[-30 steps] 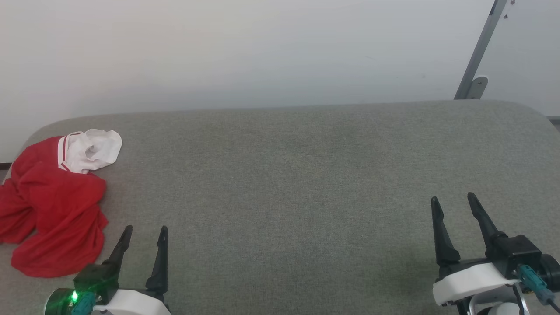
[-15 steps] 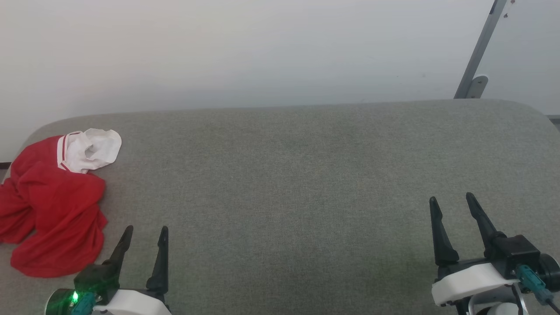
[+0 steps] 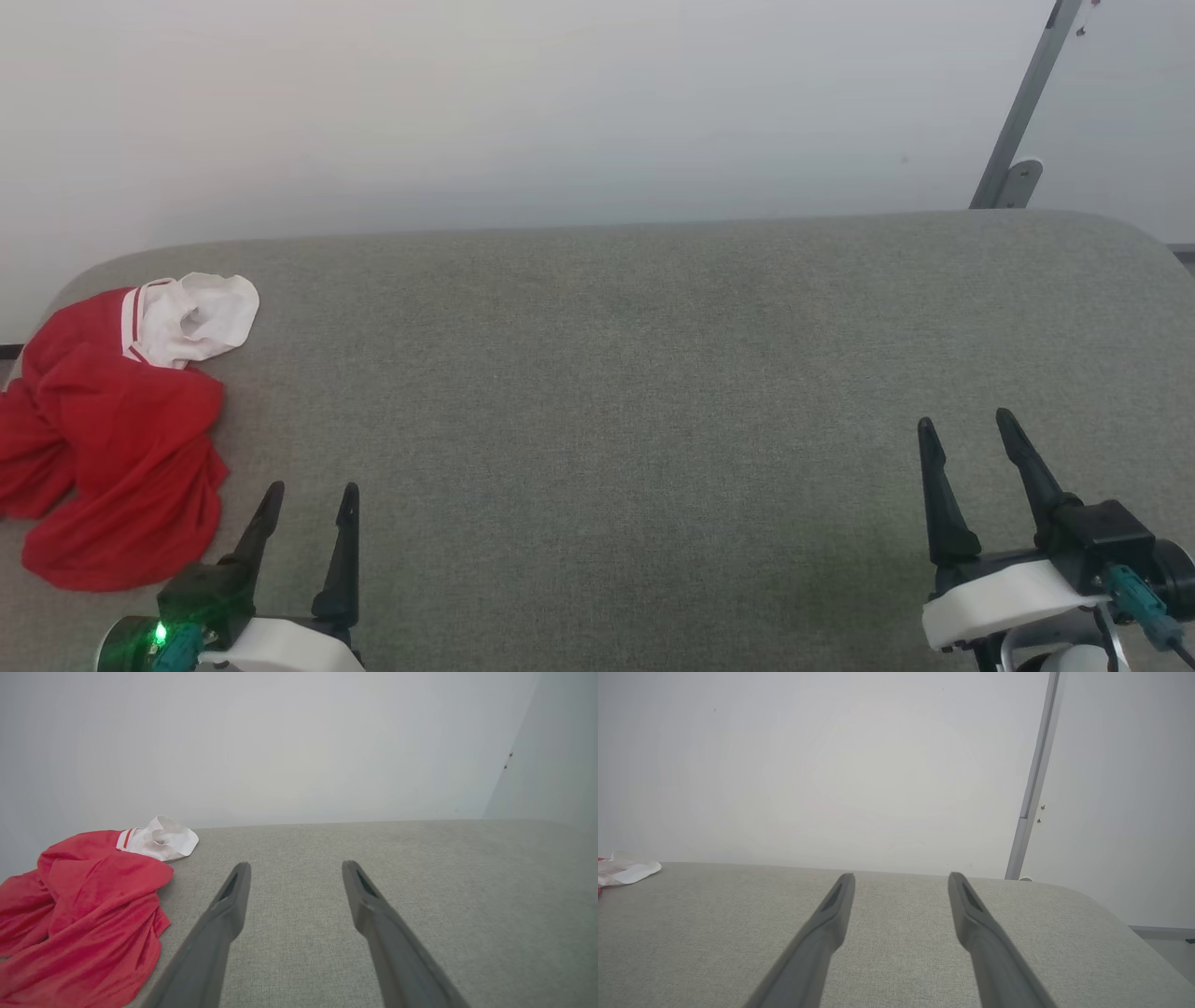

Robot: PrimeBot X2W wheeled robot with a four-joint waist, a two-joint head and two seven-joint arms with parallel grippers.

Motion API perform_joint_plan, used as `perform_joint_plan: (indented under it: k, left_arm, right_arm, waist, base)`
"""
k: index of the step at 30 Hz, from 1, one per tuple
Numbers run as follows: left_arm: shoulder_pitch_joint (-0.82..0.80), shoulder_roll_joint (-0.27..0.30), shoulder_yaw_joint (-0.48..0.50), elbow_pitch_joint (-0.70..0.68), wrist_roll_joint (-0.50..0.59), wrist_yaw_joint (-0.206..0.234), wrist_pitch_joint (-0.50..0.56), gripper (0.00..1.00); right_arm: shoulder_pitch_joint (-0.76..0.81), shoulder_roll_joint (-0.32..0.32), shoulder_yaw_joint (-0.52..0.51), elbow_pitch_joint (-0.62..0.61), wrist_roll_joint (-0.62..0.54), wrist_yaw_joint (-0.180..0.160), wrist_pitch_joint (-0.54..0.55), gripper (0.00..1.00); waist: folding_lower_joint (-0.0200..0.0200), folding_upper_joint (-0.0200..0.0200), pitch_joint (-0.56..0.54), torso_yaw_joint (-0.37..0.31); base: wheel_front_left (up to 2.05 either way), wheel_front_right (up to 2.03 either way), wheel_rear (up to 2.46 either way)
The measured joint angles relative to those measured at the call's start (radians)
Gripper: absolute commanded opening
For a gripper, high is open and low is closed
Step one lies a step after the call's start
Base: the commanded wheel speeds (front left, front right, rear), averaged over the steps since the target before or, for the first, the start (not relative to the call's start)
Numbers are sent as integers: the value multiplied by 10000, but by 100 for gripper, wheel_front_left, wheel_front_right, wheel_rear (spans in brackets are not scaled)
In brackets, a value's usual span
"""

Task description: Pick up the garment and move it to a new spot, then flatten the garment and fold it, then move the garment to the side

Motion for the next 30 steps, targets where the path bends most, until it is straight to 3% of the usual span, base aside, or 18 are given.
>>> perform_joint_plan:
  k: [30]
  left_arm:
    - [-7,23,117,25,-44,0,0,100]
  right_arm:
    - [-2,0,19,489,105,0,0,100]
  waist:
    - [0,0,-39,-40]
  base:
    - [0,0,0]
